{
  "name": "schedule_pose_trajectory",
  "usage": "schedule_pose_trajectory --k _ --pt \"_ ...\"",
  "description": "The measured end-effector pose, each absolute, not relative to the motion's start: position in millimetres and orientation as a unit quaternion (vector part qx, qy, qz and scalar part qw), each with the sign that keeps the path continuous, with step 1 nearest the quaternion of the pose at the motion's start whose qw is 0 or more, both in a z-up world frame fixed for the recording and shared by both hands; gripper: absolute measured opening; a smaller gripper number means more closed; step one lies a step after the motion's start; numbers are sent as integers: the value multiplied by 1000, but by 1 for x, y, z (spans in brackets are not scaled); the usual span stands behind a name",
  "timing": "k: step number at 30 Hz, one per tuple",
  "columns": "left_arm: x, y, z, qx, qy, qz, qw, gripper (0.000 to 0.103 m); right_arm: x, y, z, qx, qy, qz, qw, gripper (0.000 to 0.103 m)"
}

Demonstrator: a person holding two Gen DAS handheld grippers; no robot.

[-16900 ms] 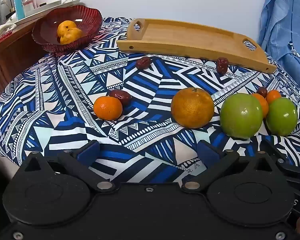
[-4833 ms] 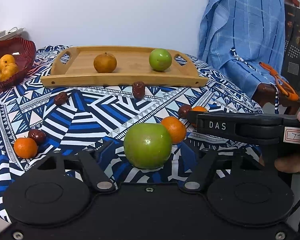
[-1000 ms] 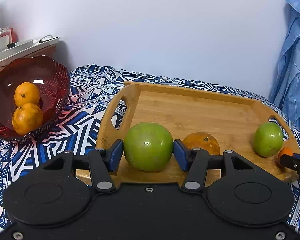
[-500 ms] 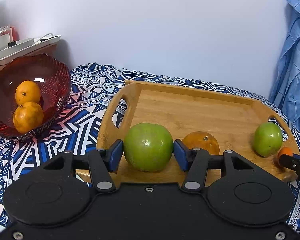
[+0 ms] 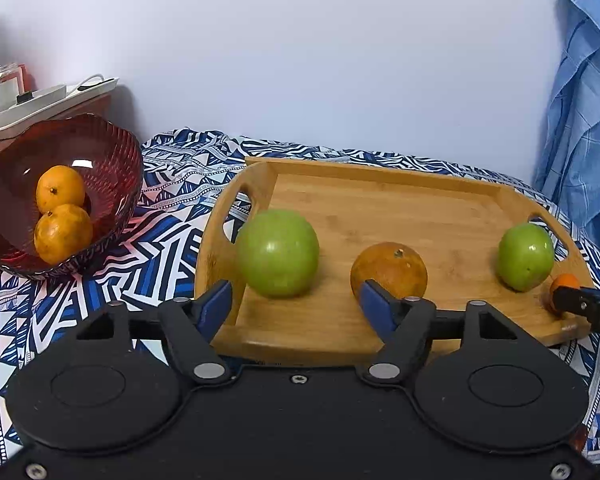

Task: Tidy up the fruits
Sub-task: 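Lower the apple onto the tray with the left tool while the right tool places the mandarin, then open both tools and withdraw them from the tray toward the remaining fruit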

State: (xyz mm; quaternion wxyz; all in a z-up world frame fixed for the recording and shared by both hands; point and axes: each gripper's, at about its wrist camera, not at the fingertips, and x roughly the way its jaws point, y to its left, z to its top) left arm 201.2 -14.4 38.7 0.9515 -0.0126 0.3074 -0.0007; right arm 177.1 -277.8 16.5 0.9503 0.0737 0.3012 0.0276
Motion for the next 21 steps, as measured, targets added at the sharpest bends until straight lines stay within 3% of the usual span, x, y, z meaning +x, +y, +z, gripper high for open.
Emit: schedule_pose_trajectory --k 2,21 --pt "197 -16 40 -9 307 -3 952 72 175 -278 17 75 299 28 951 58" --pt "134 -18 59 -18 295 -27 955 90 151 -270 26 86 283 39 954 75"
